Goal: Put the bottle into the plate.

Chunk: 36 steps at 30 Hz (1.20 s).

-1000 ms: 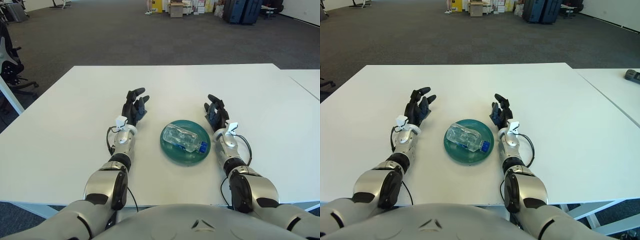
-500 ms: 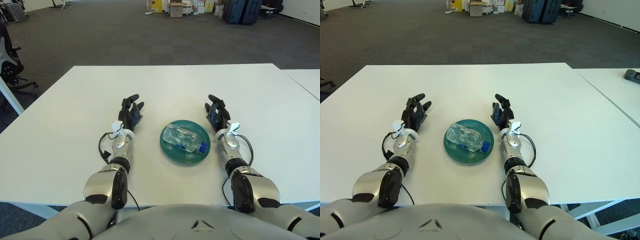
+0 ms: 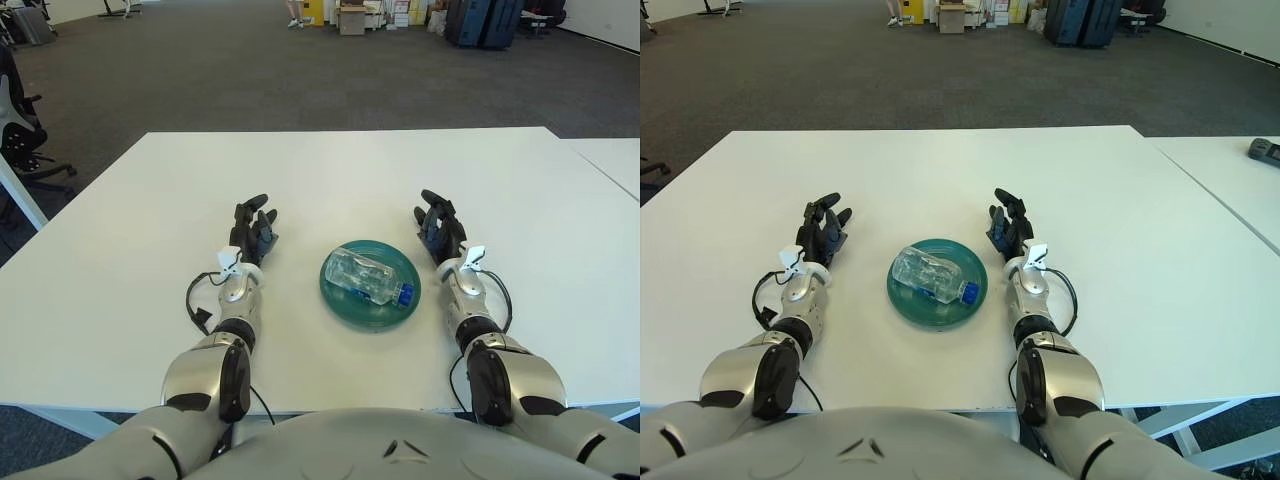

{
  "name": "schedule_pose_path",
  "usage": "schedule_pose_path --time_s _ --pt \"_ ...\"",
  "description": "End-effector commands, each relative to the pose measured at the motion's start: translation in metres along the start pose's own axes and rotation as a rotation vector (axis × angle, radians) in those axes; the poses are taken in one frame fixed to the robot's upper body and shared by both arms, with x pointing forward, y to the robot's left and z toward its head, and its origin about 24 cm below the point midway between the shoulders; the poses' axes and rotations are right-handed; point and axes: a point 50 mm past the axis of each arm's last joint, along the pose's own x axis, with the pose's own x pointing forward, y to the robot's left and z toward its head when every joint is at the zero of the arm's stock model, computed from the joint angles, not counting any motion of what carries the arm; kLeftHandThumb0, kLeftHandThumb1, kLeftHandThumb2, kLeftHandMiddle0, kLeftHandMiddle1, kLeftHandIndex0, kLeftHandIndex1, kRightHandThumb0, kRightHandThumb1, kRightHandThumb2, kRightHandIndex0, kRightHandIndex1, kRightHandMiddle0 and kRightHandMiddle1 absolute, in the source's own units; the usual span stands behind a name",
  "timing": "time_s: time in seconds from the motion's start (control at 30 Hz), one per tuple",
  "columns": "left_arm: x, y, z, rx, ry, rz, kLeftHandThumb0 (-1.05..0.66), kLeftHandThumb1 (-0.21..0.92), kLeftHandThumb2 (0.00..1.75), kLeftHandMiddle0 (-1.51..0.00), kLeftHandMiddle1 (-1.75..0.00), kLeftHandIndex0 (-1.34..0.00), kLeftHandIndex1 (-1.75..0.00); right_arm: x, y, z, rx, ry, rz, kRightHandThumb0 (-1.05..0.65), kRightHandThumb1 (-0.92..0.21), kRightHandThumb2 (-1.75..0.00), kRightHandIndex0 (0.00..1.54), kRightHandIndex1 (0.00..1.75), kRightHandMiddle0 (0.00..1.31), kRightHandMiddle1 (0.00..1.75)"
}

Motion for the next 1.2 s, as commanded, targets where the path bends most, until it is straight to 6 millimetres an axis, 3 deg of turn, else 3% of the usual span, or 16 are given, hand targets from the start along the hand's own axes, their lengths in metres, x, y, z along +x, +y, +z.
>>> schedule_pose_path --time_s 0.0,0.33,0.87,1.17 --pt "-0.009 0.006 -0.013 0.053 0.080 0.015 -0.79 0.92 0.94 -0.28 -0.30 0.00 -0.84 -0.019 -0.010 -0.030 0.024 0.152 -0.055 -0.75 -0.92 -0.89 0.32 0.01 0.00 0.72" --pt "-0.011 0.003 -0.017 0.181 0.112 -0.026 -0.83 0.92 1.01 -0.23 -0.13 0.00 -0.65 -0.018 -0.009 -0.029 0.017 0.149 -0.062 -0.75 -0.92 -0.89 0.30 0.00 0.00 0.72" --pt "-0.013 -0.004 -0.019 0.252 0.104 -0.103 -0.87 0.92 1.03 -0.17 -0.04 0.00 -0.46 -0.018 -0.007 -0.029 -0.010 0.146 -0.076 -0.75 -0.92 -0.91 0.25 0.00 0.00 0.69" --pt "-0.013 -0.006 -0.020 0.262 0.109 -0.114 -0.89 0.92 1.05 -0.15 -0.02 0.00 -0.45 -0.018 -0.008 -0.029 -0.022 0.144 -0.072 -0.77 -0.92 -0.91 0.23 0.00 0.00 0.68"
